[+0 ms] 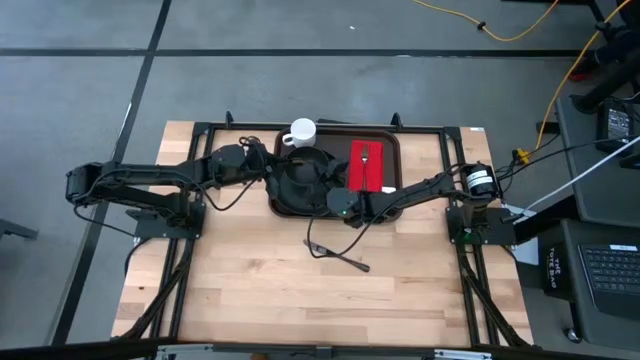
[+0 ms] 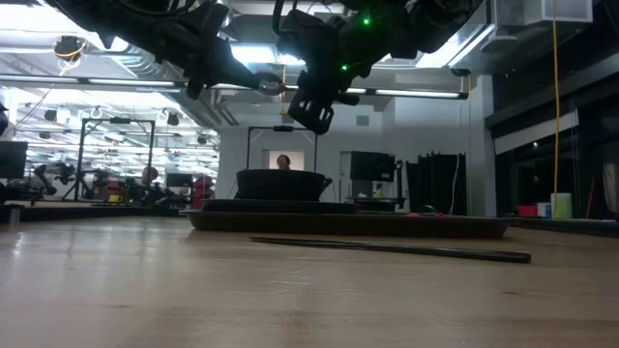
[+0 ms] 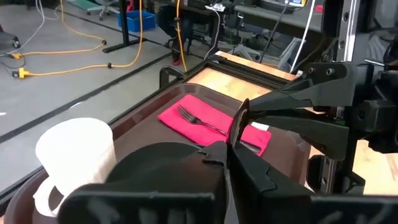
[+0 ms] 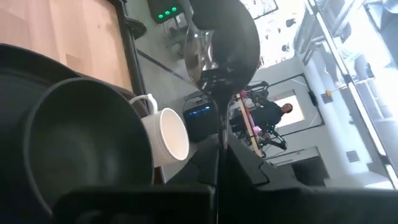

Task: Set up tray
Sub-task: Put the black spoon on the red table napkin to the left of the black fork

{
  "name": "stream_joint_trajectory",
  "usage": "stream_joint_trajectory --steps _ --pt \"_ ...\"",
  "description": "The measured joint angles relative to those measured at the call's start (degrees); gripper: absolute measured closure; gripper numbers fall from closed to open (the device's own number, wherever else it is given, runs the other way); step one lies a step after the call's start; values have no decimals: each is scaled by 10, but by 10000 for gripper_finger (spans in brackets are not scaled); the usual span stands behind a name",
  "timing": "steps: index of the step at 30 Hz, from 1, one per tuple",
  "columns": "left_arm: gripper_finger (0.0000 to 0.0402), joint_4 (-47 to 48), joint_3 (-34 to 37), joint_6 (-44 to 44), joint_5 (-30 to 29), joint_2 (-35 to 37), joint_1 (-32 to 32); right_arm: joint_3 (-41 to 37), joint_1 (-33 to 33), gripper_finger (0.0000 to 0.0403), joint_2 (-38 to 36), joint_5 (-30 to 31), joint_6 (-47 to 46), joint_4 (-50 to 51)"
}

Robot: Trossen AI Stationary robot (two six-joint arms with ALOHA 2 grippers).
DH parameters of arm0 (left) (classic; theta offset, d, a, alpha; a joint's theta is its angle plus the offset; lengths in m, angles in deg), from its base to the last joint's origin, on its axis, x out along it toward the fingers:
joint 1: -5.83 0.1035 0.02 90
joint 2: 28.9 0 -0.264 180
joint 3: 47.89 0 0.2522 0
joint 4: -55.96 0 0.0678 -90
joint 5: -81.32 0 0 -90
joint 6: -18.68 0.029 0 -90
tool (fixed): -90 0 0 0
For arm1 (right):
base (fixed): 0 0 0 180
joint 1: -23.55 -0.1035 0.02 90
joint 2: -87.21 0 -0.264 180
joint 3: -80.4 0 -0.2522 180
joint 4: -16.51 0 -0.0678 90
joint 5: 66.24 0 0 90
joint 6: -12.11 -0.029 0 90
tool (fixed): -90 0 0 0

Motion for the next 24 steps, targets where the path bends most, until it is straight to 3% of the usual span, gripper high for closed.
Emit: stream_joint_trajectory --steps 4,11,15,24 --pt "374 6 0 19 12 8 0 1 -1 390 0 33 10 -7" --pt "327 28 0 25 83 57 -1 1 -12 390 0 53 9 -4" --pt "313 72 0 61 84 87 -1 1 -18 390 -2 79 -4 -2" --pt "313 116 0 124 77 123 -1 1 -40 390 -54 41 -97 35"
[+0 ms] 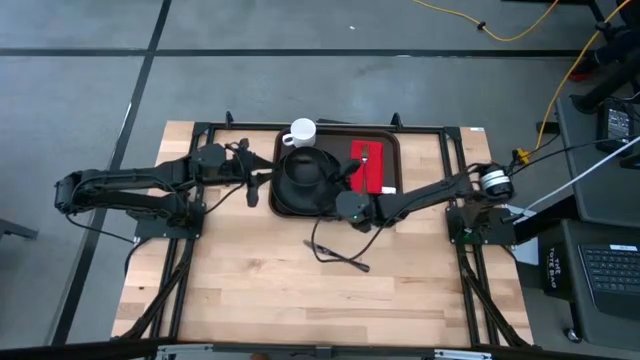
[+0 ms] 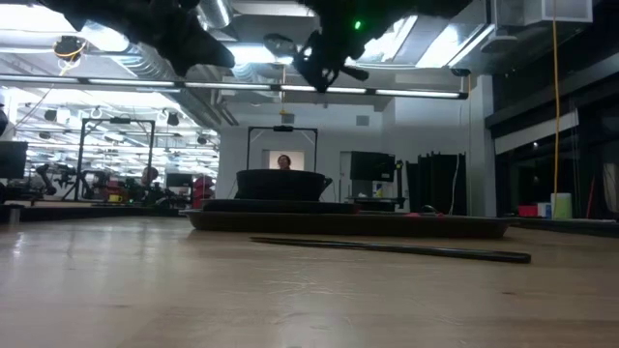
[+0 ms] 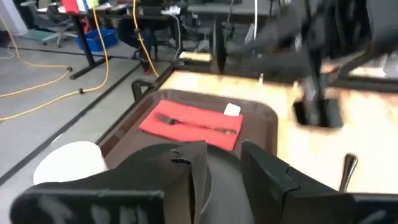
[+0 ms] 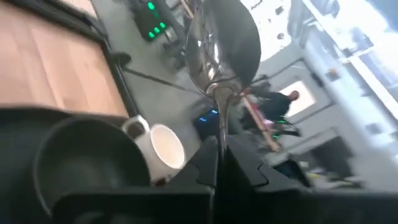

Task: Set up tray
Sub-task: Put the black spoon on the red table napkin to the left of the black fork

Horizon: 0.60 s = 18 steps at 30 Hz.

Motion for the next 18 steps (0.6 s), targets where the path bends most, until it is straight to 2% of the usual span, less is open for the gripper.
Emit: stream_joint_trajectory --steps 4,10,18 --pt "311 16 0 21 0 1 0 0 3 390 -43 -48 -112 101" --pt "309 16 0 38 0 0 0 0 28 389 -89 -101 -340 259" --pt "311 16 0 35 0 0 0 0 33 389 -90 -92 -506 286"
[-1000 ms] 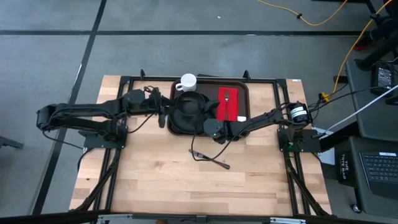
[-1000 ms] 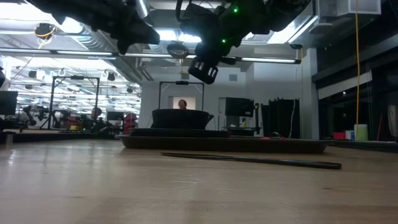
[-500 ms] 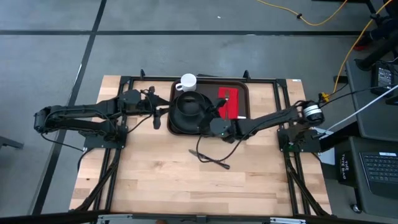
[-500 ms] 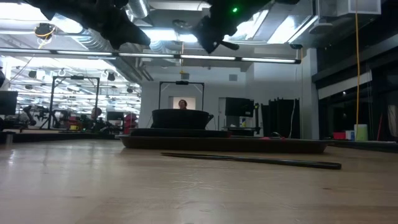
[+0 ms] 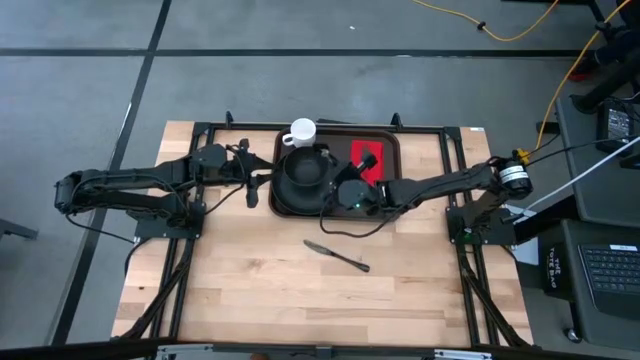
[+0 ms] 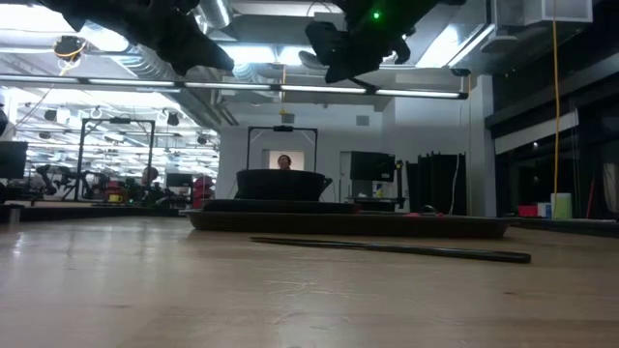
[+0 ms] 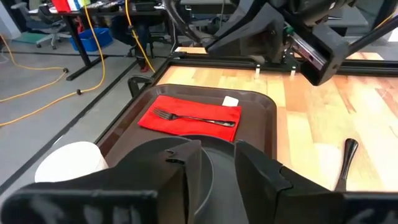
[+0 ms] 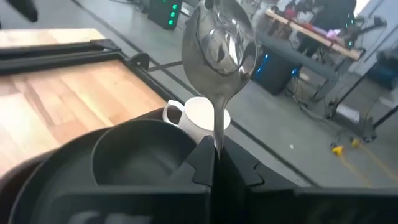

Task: Set up tray
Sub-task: Put the black spoon on the red table napkin to the left of the black fork

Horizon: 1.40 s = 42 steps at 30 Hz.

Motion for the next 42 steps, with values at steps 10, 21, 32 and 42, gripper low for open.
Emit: stream_joint_trajectory --steps 10,21,32,42 --pt "313 0 0 0 0 0 0 0 10 389 1 0 -148 67" --pt "312 0 0 0 0 0 0 0 70 389 1 -69 -294 133" --pt "309 0 0 0 1 0 0 0 116 389 1 -84 -352 156" --pt "313 0 0 0 1 0 0 -31 133 389 1 -102 -515 218"
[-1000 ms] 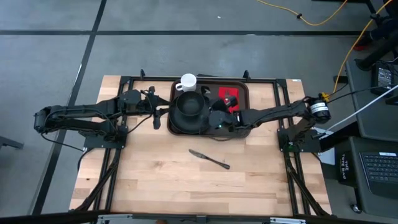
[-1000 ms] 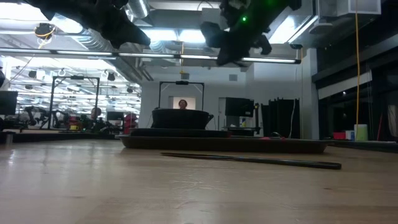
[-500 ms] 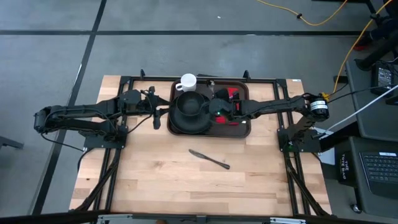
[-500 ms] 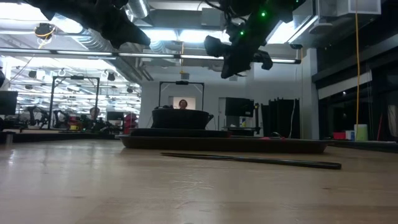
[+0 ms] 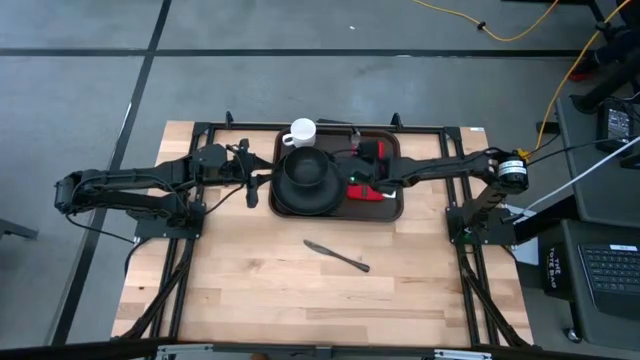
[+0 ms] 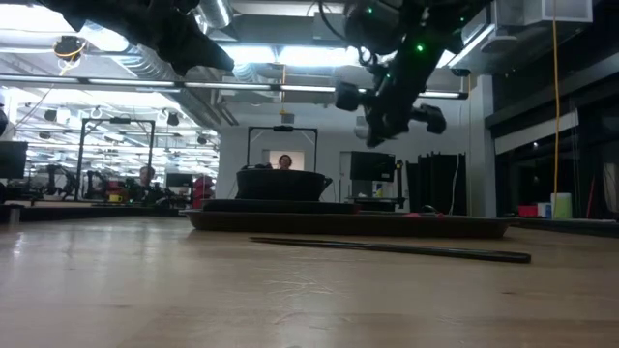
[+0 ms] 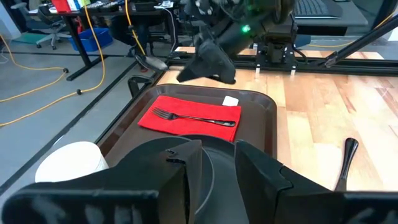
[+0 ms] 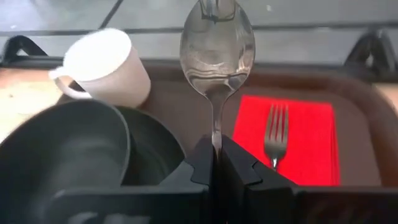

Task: Set up tray
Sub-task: Put the black spoon on the red table napkin to the left of the black fork

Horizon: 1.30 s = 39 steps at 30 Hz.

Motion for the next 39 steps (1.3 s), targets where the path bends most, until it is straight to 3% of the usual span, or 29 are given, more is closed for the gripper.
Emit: stream_joint_trajectory --steps 10,18,26,39 --pt "310 0 0 0 0 0 0 -59 0 389 3 -13 -117 -26" --pt "313 0 1 0 0 0 0 -68 3 389 33 -26 -101 -99" --pt "313 -1 1 0 0 0 0 -68 37 389 85 -74 -115 -126" --pt "309 0 1 0 0 0 0 -68 54 389 132 -84 -133 -135"
